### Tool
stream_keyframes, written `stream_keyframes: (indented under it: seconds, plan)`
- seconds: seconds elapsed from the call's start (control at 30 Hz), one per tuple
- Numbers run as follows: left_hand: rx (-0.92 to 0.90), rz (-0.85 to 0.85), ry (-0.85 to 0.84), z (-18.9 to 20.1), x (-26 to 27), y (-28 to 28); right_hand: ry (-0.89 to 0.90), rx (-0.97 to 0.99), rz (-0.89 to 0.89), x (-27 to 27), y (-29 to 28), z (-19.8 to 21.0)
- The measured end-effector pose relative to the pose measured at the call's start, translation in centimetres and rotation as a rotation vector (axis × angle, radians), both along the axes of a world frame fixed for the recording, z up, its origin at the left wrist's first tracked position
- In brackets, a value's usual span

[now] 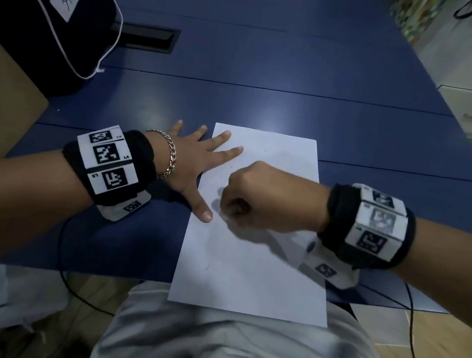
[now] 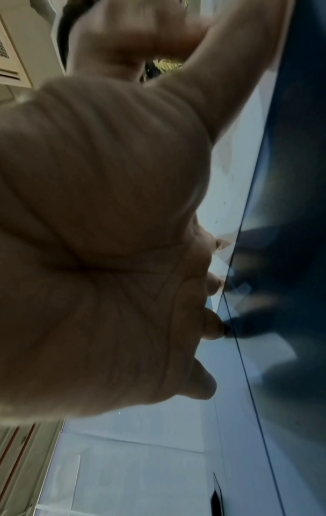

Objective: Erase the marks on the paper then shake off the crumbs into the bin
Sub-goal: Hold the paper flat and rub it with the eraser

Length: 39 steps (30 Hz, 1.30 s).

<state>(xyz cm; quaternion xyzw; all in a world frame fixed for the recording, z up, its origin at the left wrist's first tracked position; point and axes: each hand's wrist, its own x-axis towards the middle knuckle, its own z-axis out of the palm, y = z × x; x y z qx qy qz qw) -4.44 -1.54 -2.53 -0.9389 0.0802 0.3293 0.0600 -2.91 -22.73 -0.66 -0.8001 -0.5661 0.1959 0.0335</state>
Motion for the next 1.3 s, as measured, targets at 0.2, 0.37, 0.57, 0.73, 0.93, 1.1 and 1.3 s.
stream_keyframes:
  seconds: [0.2,0.37,0.57,0.73,0.93,1.1,1.3]
  plan:
    - [0.001,0.01,0.001,0.1,0.0,0.0,-0.124,0.109,-0.207,4.1,0.0,-0.4]
    - [-0.003,0.014,0.001,0.2,-0.1,-0.1,-0.013,0.007,0.043,-0.3,-0.9,-0.4]
    - [0.016,0.01,-0.004,0.3,-0.1,-0.2,-0.134,0.12,-0.157,2.9,-0.7,-0.3]
    - [0.019,0.016,0.007,0.4,-0.1,-0.3,-0.027,0.02,0.035,-0.1,-1.3,-0.4]
    - [0.033,-0.023,-0.026,0.5,-0.2,-0.2,-0.07,0.166,-0.298,4.7,-6.7,1.4]
    - [-0.028,-0.116,-0.133,0.7,-0.1,-0.4,-0.049,0.086,-0.278,2.3,-9.9,0.4]
    - [-0.093,-0.103,-0.271,5.1,-4.1,-4.0,-0.036,0.121,-0.353,0.5,-12.8,0.1]
